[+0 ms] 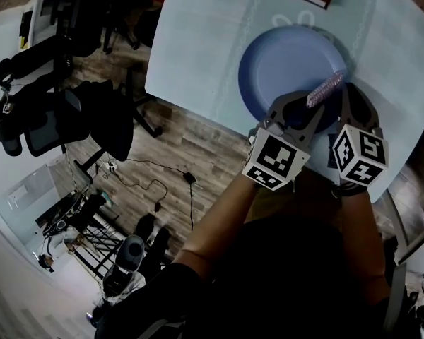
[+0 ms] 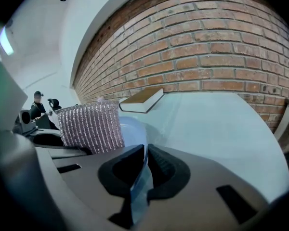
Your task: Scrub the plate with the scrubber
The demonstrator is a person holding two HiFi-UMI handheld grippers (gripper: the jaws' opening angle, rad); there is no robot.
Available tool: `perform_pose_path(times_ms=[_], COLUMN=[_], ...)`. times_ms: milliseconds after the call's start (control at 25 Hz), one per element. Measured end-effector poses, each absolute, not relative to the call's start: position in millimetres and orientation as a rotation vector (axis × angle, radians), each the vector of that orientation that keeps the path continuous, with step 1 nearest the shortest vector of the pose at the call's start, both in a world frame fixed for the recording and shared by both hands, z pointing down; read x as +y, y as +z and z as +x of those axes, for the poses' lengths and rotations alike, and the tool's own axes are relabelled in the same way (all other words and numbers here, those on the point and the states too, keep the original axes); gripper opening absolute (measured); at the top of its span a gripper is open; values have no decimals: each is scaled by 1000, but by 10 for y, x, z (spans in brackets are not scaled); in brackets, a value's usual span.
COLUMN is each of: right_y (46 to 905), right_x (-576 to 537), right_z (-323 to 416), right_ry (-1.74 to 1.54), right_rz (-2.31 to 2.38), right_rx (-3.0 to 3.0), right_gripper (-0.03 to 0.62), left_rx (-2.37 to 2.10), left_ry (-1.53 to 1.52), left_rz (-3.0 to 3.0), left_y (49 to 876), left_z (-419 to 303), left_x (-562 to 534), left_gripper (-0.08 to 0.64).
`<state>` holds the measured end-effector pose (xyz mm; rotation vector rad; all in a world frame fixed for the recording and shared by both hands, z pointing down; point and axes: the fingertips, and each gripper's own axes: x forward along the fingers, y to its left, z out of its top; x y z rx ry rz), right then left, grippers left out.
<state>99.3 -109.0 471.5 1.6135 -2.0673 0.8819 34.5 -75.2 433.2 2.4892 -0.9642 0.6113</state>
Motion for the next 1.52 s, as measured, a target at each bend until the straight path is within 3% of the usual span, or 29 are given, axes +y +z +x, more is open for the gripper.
perform_pose_path(times_ms=[880, 1520], right_y=[4680, 4714], right_x=[-1132, -1136], right_z=[1027, 1014], right_ry=[862, 838], right_rz=[1577, 1591], right_rx=[-2075, -2050], right_gripper=[48, 48], left_rx=[-1126, -1257], left_ry=[754, 862], left_rz=[2511, 2483], left_y=[4451, 4454], left_z=[192, -402], left_x=[-1471, -1612], left_gripper=[80, 80])
